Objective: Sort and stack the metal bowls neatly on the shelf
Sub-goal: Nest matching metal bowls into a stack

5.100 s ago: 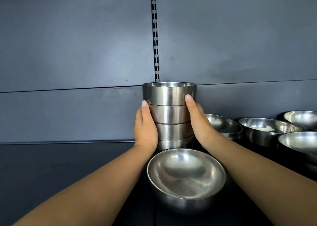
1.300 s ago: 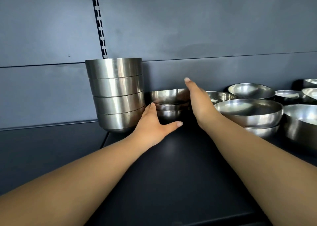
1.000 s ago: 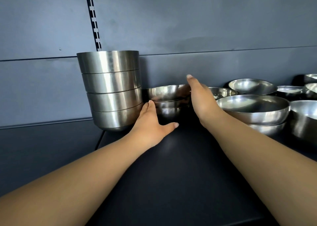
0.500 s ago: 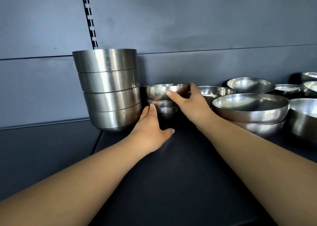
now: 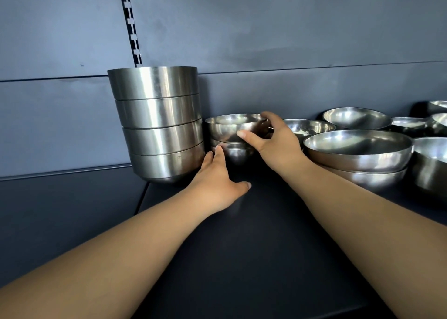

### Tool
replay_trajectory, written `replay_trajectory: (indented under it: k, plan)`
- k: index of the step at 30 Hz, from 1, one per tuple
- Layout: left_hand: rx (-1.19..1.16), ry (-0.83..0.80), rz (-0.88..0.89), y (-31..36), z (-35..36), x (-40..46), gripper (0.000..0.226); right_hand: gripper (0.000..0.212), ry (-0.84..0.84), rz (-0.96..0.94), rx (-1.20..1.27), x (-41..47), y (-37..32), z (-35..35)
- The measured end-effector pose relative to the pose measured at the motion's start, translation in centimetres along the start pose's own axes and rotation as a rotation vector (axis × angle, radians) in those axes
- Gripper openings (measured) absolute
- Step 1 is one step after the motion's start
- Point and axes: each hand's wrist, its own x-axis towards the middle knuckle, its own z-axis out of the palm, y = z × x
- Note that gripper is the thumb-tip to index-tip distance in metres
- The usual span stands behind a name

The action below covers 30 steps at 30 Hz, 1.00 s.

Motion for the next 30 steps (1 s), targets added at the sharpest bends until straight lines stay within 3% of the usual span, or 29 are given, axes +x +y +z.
replay_trajectory:
  k: [11,20,27,30]
  plan:
    - [-0.163,-0.001,0.006,-0.47,-0.01,0.55,0.101,0.068,0.076,-0.012,-0.026,0.27,-0.37,0.01]
    - [-0.221,0.053,0.018,-0.33,-0.03,0.74,0.098,0.040,0.078,-0.027,-0.080,0.30,-0.14,0.25]
    - [-0.200,0.069,0.010,-0.41,0.23,0.83,0.099,0.042,0.043,-0.030,-0.142,0.32,-0.23,0.43]
    - [-0.202,0.074,0.009,-0.28,0.22,0.79,0.098,0.057,-0.003,0.010,-0.133,0.09,-0.50,0.38]
